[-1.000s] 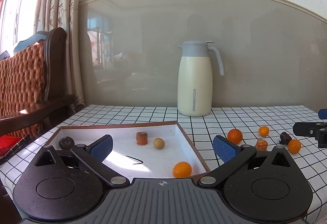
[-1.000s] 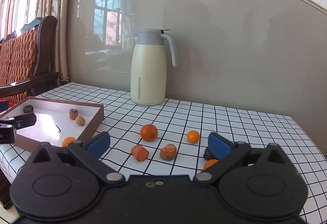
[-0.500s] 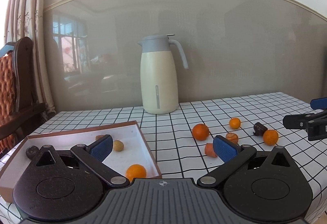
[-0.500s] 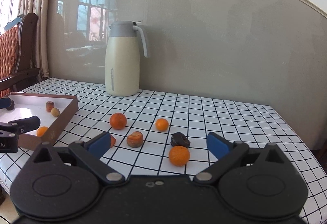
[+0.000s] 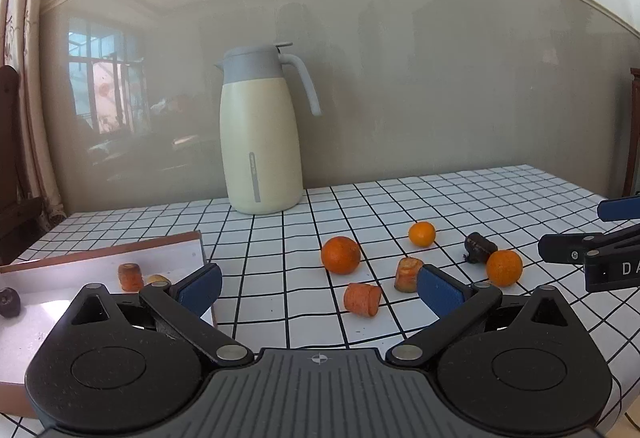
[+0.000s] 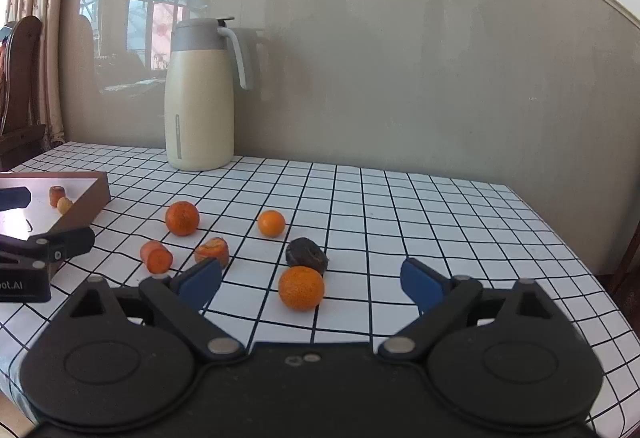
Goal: Organize fruits
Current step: 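Move both open tools from the box toward the fruits on the table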
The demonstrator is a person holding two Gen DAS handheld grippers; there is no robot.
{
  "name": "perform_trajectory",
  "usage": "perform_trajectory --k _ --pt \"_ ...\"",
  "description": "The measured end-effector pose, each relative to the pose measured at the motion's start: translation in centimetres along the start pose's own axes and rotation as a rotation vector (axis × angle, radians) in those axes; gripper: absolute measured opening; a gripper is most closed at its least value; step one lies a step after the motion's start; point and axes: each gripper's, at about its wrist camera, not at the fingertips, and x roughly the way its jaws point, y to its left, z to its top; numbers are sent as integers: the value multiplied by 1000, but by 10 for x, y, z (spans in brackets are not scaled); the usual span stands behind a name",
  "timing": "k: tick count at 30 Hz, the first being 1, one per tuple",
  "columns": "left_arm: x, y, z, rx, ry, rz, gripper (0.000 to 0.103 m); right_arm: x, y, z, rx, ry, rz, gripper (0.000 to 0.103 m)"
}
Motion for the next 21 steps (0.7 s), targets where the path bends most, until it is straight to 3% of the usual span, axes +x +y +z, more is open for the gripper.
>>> perform_trajectory --k 8,11,14,18,21 --pt "30 -9 1 2 53 -19 103 22 0 -8 1 39 11 84" --pt "41 -10 1 0 72 -27 103 30 0 -8 -2 61 18 74" --pt "51 -11 0 -4 93 -30 103 33 -1 -7 6 44 14 74" --pt "64 -16 -1 -2 129 -41 87 46 -2 -10 11 70 22 72" --pt "70 -21 -4 10 137 -43 87 53 -2 -11 11 85 33 70"
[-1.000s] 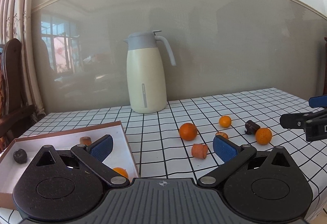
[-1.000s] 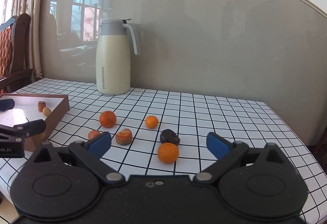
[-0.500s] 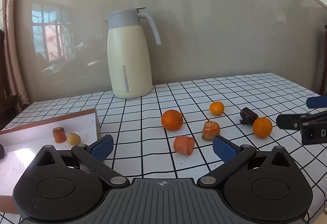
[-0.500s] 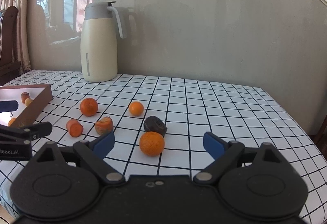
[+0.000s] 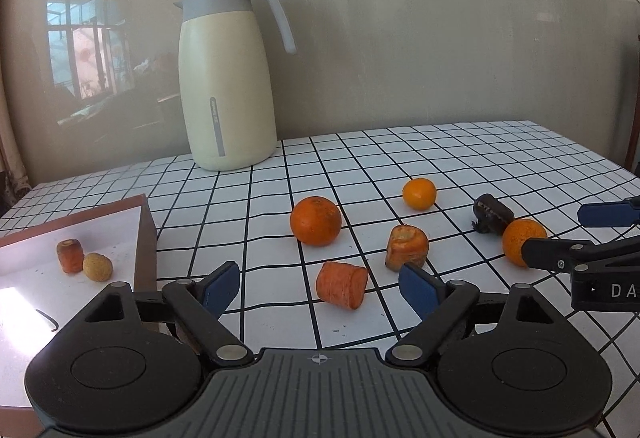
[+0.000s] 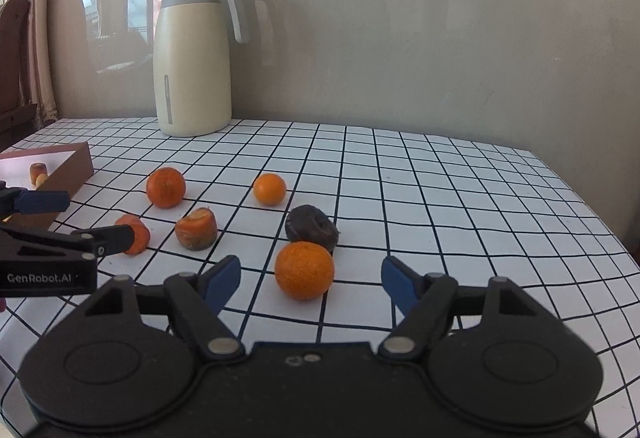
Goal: Organize fruits
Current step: 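Move both open tools from the box toward the fruits on the table, then grasp the carrot piece with the left tool while the right tool grasps the orange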
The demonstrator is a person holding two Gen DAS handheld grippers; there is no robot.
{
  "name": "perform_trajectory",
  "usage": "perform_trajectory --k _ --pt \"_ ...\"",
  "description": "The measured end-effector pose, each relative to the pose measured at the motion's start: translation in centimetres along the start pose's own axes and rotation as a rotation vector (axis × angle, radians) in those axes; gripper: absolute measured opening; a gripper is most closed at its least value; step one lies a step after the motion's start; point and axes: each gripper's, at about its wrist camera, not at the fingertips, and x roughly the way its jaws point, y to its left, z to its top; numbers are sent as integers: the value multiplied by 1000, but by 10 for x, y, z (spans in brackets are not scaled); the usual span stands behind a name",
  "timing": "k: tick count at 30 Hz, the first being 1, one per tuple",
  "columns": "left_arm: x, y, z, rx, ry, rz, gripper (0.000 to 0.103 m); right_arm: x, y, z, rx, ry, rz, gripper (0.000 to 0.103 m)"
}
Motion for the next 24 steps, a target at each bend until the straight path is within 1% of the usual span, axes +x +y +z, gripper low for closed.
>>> perform_trajectory --k 4,7,9,12,14,16,18,20,24 --pt "9 -3 -2 -6 20 -3 87 11 -1 -3 14 15 4 68" --pt "16 -3 -2 -26 39 -11 84 17 -1 -3 18 35 7 59" --pt "18 -2 -1 -45 42 -11 84 18 -1 -2 22 23 5 59" --pt "23 0 0 -69 61 -16 84 23 -3 -1 38 35 12 58" --pt "27 -2 0 -65 71 -20 81 25 -2 0 41 46 11 55" --pt "28 -3 1 -62 76 -28 76 26 -2 1 41 50 14 51" --pt "31 -4 1 -59 83 -32 72 28 -1 1 39 57 13 46" --pt "34 -4 2 -61 95 -36 70 30 -2 2 42 61 15 40" --pt "39 -3 3 -71 122 -56 65 32 -3 2 49 69 13 38"
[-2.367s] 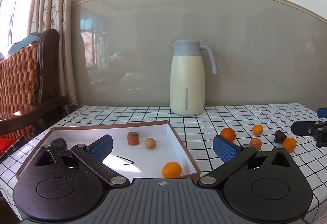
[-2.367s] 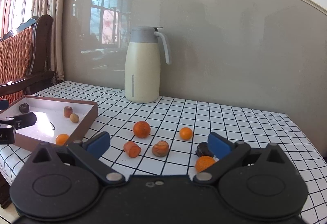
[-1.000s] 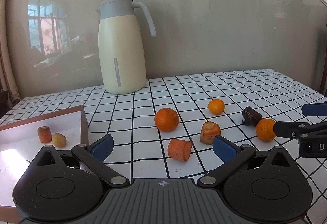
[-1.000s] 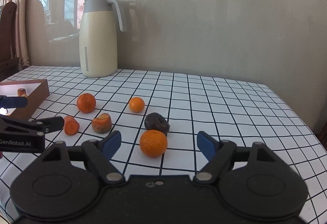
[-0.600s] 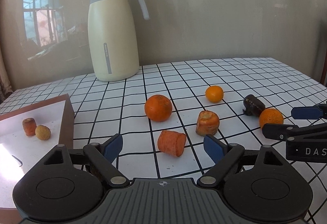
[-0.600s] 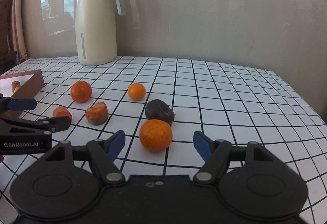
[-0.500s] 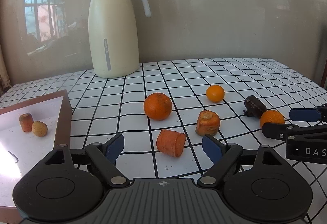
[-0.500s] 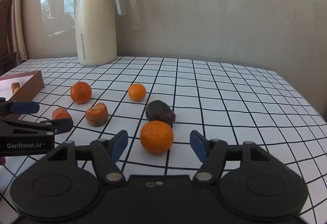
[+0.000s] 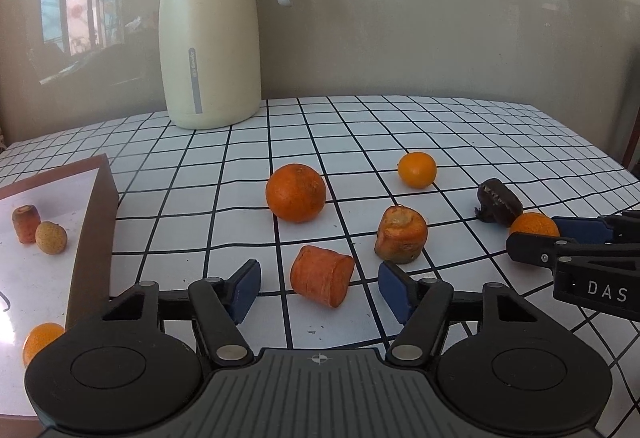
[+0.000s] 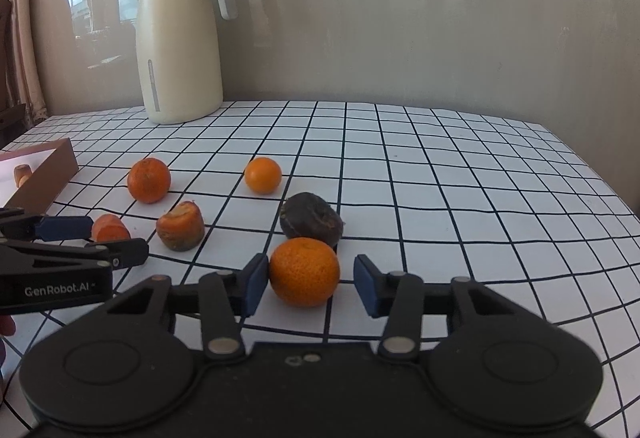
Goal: Organize fruits
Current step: 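Grasp the carrot piece with the left tool while the right tool grasps the orange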
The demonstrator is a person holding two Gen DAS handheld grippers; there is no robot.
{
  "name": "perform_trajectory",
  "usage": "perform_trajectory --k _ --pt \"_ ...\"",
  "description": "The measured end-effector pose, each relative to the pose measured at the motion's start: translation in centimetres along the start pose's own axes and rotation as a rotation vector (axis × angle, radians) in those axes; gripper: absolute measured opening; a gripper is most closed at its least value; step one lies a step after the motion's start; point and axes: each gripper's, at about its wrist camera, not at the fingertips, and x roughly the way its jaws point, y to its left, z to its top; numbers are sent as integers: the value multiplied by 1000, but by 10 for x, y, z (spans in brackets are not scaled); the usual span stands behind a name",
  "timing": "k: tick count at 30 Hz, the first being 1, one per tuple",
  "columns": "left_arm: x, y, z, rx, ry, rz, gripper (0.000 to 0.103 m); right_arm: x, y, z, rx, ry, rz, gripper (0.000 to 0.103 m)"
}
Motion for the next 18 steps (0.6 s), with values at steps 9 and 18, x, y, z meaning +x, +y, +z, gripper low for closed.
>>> perform_trajectory --k 9,18 --pt "1 -4 3 11 -1 -2 33 1 2 0 -15 8 2 29" --pt "-15 -2 3 10 -30 -27 33 -4 -1 0 -11 2 -19 28"
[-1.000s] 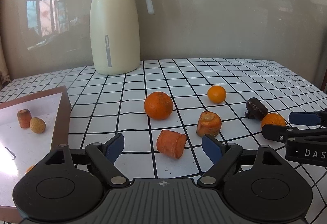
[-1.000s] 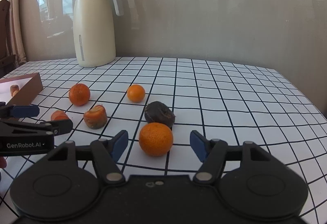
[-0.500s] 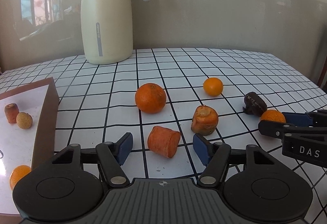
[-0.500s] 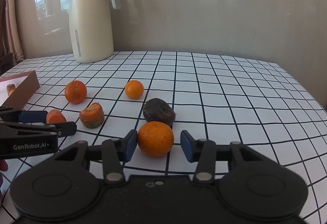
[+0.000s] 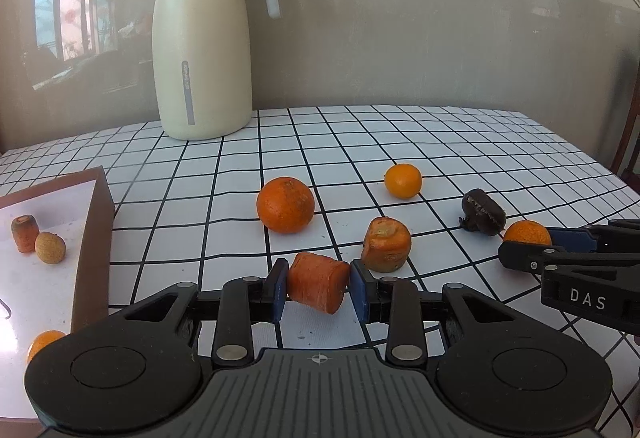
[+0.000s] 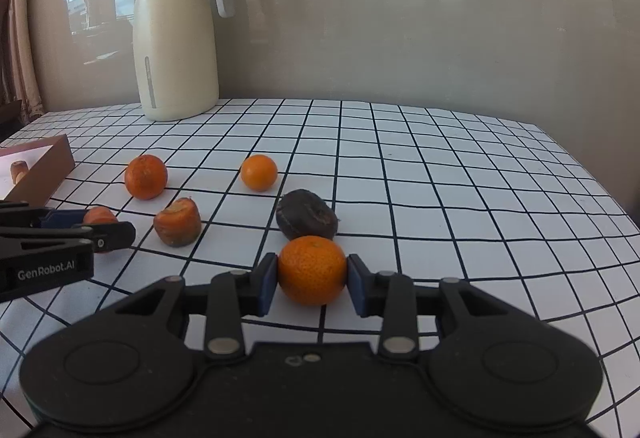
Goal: Organize fruits
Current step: 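Grasp the carrot piece with the left tool while the right tool grasps the orange, then carry the carrot piece and orange over the box and open both tools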
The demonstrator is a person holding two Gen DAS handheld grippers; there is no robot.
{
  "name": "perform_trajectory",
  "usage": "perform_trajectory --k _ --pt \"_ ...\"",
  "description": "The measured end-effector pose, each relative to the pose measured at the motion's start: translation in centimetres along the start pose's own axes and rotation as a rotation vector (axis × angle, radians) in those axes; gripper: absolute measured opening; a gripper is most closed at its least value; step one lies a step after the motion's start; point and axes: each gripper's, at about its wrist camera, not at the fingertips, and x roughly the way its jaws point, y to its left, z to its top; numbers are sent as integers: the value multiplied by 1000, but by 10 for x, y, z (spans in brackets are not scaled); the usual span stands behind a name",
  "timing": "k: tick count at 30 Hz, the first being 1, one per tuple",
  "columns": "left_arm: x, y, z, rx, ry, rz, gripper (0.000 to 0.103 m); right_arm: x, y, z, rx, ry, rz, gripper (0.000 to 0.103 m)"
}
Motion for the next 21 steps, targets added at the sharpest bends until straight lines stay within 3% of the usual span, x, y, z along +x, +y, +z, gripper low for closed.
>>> perform_trajectory --k 9,21 --pt "-38 9 3 10 -44 6 33 -20 10 1 -11 -30 3 28" --pt "-101 29 1 42 -119 37 33 -77 38 14 -51 -120 57 28"
